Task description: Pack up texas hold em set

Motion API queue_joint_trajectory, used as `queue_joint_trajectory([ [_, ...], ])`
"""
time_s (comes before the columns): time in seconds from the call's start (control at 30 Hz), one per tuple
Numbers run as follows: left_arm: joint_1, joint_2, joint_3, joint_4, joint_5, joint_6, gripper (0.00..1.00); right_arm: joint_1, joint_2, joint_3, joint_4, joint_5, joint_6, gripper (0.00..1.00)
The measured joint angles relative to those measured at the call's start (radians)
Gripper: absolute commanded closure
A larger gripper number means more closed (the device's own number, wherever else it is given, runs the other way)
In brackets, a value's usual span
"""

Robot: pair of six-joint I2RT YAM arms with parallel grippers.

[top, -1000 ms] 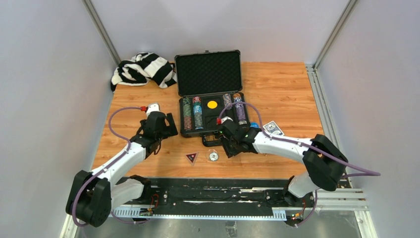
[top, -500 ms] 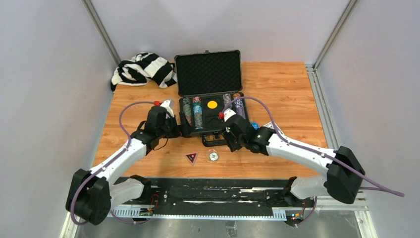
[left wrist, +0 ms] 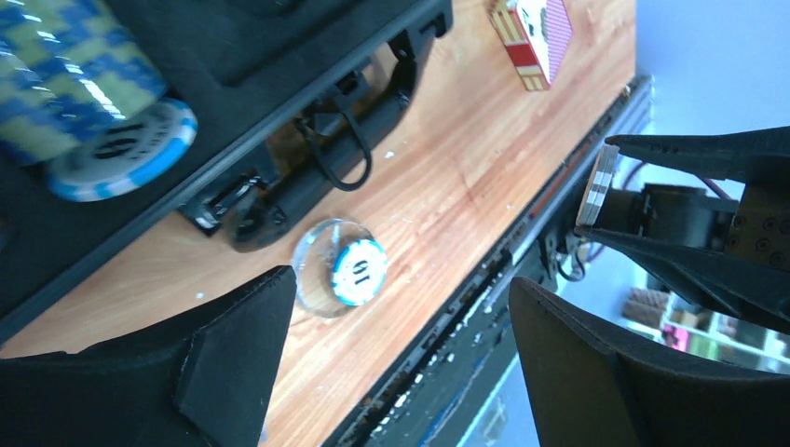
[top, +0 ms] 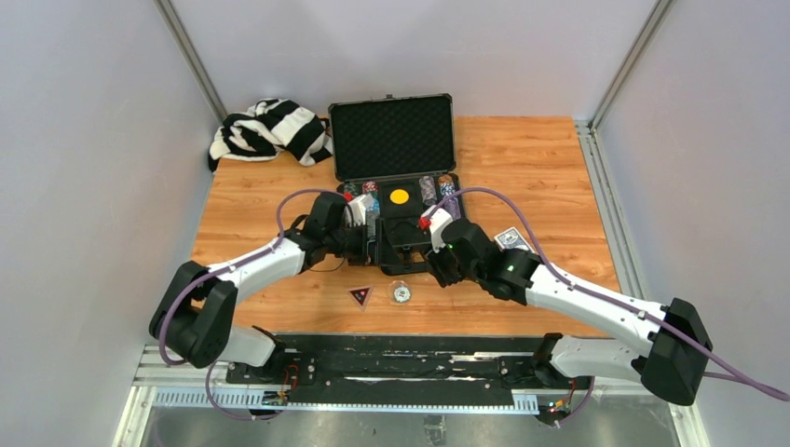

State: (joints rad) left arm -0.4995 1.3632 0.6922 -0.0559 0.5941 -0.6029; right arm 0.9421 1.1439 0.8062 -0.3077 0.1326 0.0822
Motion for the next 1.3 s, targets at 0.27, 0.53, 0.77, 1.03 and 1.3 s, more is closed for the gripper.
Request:
queue_joint_trajectory([
  [0.27, -0.055, 0.063, 0.06, 0.056, 0.087, -0.053, 0.11, 0.009, -0.012, -0.002, 0.026, -0.03, -0.02, 0.58],
  [0.53, -0.093, 0.122, 0.112, 0.096, 0.102, -0.085, 0.14, 0.02, -0.012, -0.004, 0.031, -0.037, -0.021, 0.57],
  [0.77, -0.144, 0.15, 0.129, 0.116, 0.106, -0.103, 0.19, 0.039, -0.012, -0.004, 0.036, -0.053, -0.021, 0.56],
  [1.03, -0.165, 0.166, 0.143, 0.132, 0.117, -0.114, 0.33, 0.039, -0.013, -0.004, 0.042, -0.058, -0.021, 0.56],
  [1.3, -0.172, 0.184, 0.145, 0.148, 0.138, -0.116, 0.48, 0.039, -0.013, -0.004, 0.042, -0.059, -0.021, 0.56],
])
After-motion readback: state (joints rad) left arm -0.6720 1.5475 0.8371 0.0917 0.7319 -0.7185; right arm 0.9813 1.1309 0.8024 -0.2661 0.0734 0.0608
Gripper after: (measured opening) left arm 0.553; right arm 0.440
